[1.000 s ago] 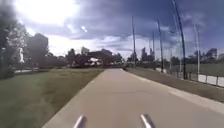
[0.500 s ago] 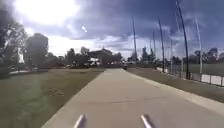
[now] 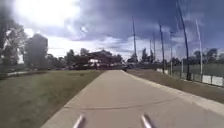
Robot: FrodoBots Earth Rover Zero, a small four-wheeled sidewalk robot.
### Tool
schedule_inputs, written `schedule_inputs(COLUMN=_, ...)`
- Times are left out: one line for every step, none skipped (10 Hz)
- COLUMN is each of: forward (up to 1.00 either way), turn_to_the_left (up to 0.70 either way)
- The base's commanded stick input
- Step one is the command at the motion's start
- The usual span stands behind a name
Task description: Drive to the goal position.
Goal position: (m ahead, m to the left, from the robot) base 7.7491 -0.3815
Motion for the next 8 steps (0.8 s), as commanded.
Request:
schedule_inputs(forward=1.00, turn_to_the_left=0.00)
schedule_inputs(forward=1.00, turn_to_the_left=0.00)
schedule_inputs(forward=1.00, turn_to_the_left=0.00)
schedule_inputs(forward=1.00, turn_to_the_left=0.00)
schedule_inputs(forward=1.00, turn_to_the_left=0.00)
schedule_inputs(forward=1.00, turn_to_the_left=0.00)
schedule_inputs(forward=1.00, turn_to_the_left=0.00)
schedule_inputs(forward=1.00, turn_to_the_left=0.00)
